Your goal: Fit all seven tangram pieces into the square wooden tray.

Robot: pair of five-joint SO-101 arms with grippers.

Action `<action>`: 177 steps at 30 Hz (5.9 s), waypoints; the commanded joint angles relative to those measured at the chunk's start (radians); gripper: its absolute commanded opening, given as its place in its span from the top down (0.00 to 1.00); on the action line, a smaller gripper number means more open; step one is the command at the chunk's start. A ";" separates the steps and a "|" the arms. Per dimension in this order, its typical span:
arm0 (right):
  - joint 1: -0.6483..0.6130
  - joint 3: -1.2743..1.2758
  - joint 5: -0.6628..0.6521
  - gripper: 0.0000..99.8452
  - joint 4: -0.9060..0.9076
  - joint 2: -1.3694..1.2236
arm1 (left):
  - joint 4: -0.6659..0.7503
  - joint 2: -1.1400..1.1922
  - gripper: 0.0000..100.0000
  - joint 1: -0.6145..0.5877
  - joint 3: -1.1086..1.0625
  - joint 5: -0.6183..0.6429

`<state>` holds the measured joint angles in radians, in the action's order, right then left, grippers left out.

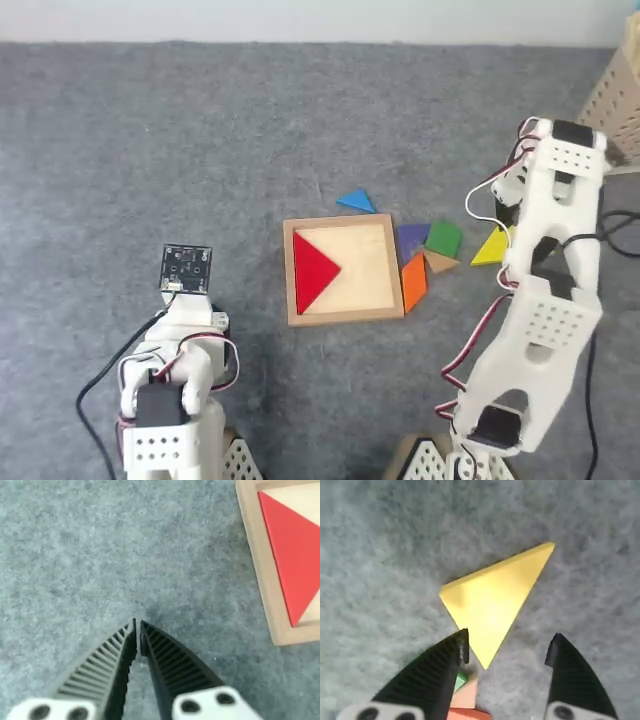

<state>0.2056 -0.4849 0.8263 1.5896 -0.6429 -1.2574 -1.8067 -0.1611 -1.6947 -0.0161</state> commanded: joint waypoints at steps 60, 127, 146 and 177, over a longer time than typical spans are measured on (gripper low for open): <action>0.120 -0.124 0.325 0.63 -0.102 -0.096 | -0.006 -0.018 0.98 0.005 0.010 -0.002; -0.223 0.534 -0.660 0.93 -0.346 0.539 | -0.006 -0.018 0.98 0.005 0.010 -0.002; -0.174 0.106 -0.667 0.80 -0.236 0.070 | -0.006 -0.018 0.98 0.005 0.010 -0.002; -0.065 0.325 -0.710 0.80 -0.298 0.186 | -0.006 -0.018 0.98 0.005 0.010 -0.002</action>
<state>0.1258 -0.1657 0.1066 1.3272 -0.5247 -1.2574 -1.8067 -0.1611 -1.6947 -0.0161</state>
